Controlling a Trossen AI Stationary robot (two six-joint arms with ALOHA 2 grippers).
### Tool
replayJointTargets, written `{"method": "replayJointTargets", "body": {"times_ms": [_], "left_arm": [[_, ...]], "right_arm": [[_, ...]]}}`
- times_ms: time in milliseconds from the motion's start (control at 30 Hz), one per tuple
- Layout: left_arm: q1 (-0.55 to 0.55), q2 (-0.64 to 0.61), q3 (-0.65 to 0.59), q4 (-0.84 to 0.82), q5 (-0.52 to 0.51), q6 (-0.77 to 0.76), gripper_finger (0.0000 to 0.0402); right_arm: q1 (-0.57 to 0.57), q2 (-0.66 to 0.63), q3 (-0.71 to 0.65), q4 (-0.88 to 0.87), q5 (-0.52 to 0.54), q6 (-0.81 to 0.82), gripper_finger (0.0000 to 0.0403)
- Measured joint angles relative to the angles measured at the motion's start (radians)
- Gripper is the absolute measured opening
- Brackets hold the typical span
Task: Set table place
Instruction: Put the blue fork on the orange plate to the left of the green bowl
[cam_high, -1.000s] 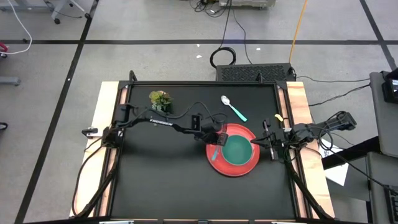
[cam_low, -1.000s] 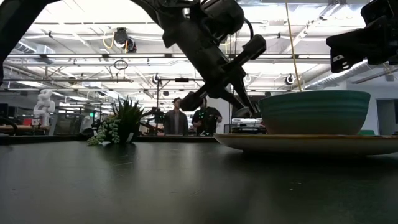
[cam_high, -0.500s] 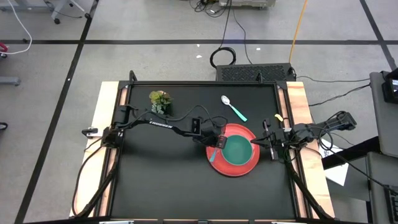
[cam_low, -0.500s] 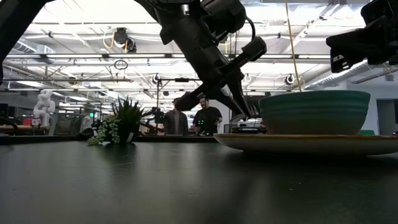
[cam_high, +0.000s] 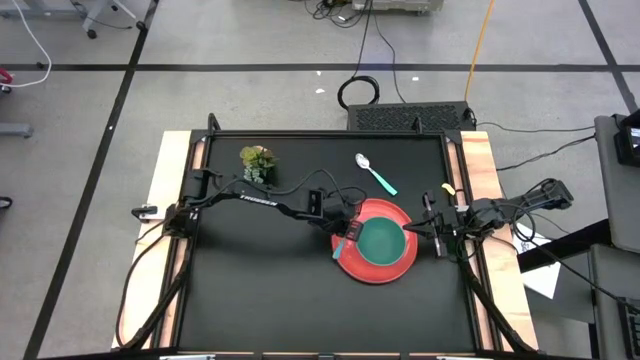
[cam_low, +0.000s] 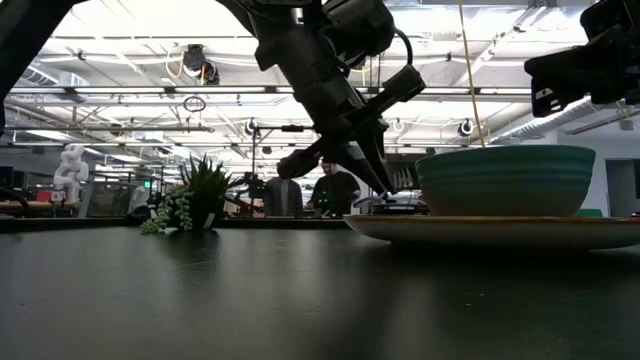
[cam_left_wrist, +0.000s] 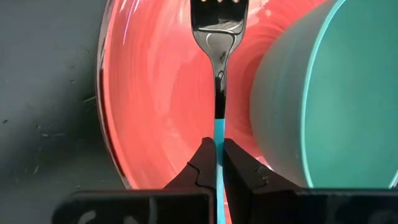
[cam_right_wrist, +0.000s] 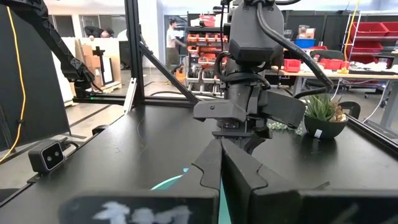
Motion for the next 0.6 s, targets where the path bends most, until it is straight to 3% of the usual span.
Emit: {"method": "replayJointTargets", "body": {"times_ms": [600], "left_arm": [[0.039, 0.029, 0.000, 0.072, 0.046, 0.061, 0.0008]], "right_arm": [[0.000, 0.001, 0.000, 0.000, 0.000, 0.000, 0.0000]]}}
